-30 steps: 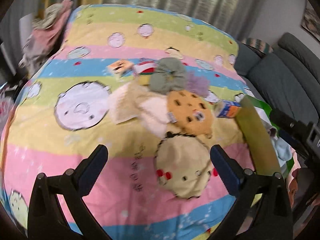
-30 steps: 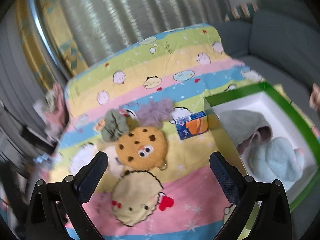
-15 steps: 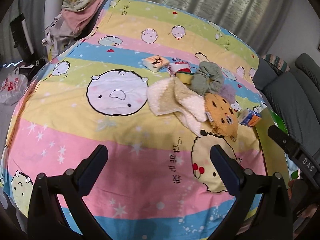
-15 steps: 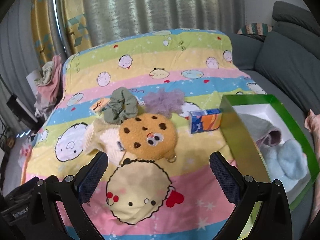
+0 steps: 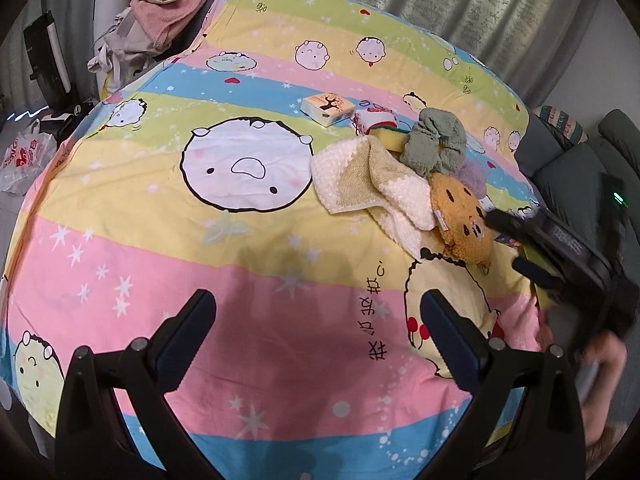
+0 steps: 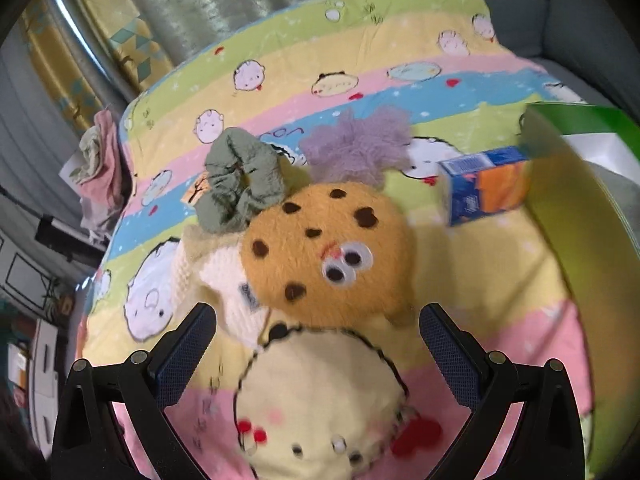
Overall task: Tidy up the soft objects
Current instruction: 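Move the right gripper back over the quilt to the cookie plush, then grasp the orange cookie plush with the right gripper and lift it, then carry the cookie plush in the right gripper into the box and release, then move the right gripper back over the quilt and grasp the cream fuzzy cloth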
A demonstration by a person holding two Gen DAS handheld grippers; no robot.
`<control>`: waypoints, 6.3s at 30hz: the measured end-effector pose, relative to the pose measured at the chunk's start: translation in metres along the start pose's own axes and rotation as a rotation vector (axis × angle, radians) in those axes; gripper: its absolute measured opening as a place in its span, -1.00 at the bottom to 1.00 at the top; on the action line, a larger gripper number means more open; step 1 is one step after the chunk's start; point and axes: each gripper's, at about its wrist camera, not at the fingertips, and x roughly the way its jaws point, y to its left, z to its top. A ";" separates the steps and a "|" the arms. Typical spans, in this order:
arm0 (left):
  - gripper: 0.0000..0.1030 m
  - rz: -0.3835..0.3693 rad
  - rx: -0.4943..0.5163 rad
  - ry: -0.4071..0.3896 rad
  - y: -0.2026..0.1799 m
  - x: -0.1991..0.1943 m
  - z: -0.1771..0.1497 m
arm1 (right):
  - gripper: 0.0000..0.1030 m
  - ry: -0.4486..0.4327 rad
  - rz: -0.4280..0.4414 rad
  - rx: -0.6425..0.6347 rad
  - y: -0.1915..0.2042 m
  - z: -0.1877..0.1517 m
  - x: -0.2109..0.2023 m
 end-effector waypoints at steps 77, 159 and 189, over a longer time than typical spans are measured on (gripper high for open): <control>-0.52 -0.240 0.230 0.091 -0.118 0.021 -0.030 | -0.21 0.232 0.339 0.047 -0.008 -0.054 -0.015; 0.71 0.010 0.093 -0.094 -0.071 0.007 0.021 | 1.00 -0.333 0.096 0.192 -0.103 0.037 -0.122; 0.71 0.116 -0.067 -0.116 0.016 -0.008 0.027 | -0.60 0.046 -0.012 -0.289 0.079 0.006 0.060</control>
